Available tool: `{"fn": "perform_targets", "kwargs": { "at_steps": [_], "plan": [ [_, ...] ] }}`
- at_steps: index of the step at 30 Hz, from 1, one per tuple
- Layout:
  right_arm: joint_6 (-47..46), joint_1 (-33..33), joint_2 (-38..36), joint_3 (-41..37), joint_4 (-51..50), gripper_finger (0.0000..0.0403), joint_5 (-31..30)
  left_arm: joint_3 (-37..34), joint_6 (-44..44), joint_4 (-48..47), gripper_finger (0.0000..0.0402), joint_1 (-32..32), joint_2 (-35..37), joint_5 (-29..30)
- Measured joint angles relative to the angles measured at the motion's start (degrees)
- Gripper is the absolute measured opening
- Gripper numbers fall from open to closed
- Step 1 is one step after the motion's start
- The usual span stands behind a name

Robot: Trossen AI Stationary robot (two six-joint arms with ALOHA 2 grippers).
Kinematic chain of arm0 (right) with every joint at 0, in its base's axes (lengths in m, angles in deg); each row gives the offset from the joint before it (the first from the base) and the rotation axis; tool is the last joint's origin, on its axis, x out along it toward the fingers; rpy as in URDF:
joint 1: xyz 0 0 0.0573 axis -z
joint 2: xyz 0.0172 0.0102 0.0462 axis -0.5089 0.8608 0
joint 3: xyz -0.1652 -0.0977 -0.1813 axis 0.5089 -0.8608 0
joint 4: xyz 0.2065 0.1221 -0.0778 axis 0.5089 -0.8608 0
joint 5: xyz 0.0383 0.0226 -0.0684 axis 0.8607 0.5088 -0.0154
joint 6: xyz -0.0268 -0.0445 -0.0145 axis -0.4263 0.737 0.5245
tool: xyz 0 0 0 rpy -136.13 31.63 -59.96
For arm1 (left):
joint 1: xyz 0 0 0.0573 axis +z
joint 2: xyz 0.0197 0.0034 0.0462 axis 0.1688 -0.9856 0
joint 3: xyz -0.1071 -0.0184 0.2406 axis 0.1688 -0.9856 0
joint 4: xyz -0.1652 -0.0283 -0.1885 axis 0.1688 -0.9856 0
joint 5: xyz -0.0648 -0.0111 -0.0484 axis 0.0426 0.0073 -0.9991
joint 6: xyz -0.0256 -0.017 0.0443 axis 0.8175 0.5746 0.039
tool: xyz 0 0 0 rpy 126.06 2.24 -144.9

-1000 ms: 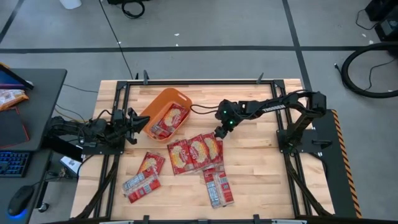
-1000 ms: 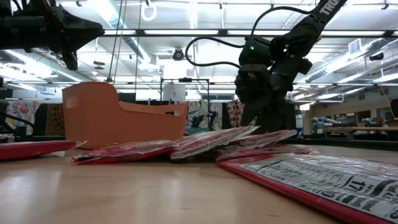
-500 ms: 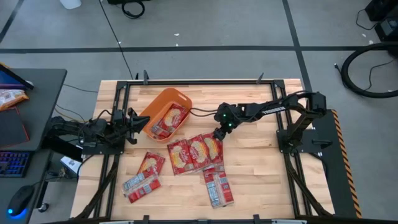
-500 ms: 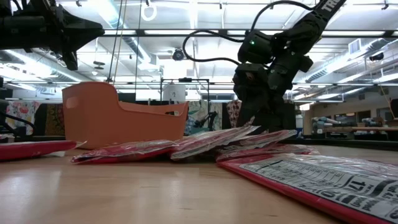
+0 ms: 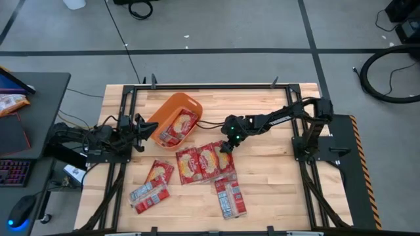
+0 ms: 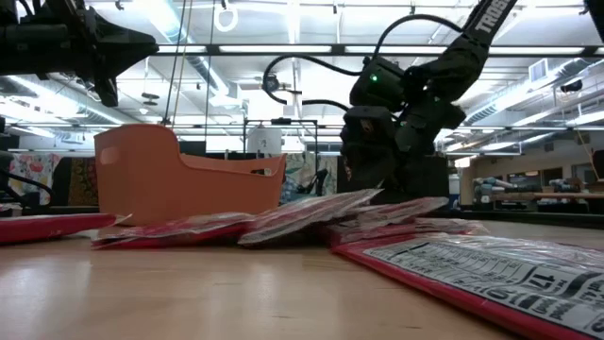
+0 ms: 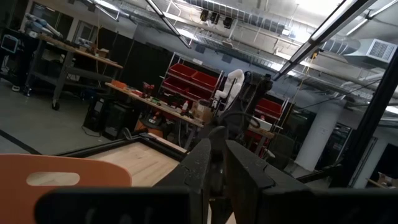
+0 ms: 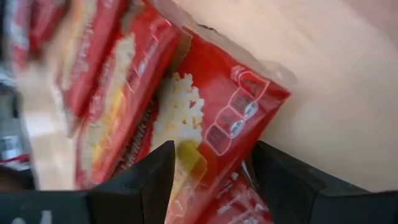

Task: Sort popcorn bags into baskets
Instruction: Put the red popcorn bag into the orange bin

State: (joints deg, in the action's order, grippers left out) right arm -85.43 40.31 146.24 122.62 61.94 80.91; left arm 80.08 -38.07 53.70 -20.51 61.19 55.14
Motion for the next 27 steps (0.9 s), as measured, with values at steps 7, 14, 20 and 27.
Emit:
{"fn": "perform_targets", "kwargs": {
  "at_steps": [7, 14, 20, 27],
  "plan": [
    [2.3, 1.3, 0.2, -0.1, 0.2, 0.0202, 0.5, 0.0, -0.2, -0.1, 0.0048, 0.0, 0.0, 0.0],
    [5.0, 1.3, 0.3, -0.2, 0.2, 0.0099, -0.5, 0.0, -0.2, -0.1, 0.0048, 0.0, 0.0, 0.0],
    [7.0, 1.3, 0.2, -0.1, 0.7, 0.0012, -0.1, 0.0, -0.2, -0.1, 0.0048, 0.0, 0.0, 0.0],
    [11.2, 1.6, -3.1, 2.4, -5.5, 0.0009, -2.2, 0.0, -0.1, -0.3, 0.0048, 0.0, 0.0, 0.0]
  ]
}}
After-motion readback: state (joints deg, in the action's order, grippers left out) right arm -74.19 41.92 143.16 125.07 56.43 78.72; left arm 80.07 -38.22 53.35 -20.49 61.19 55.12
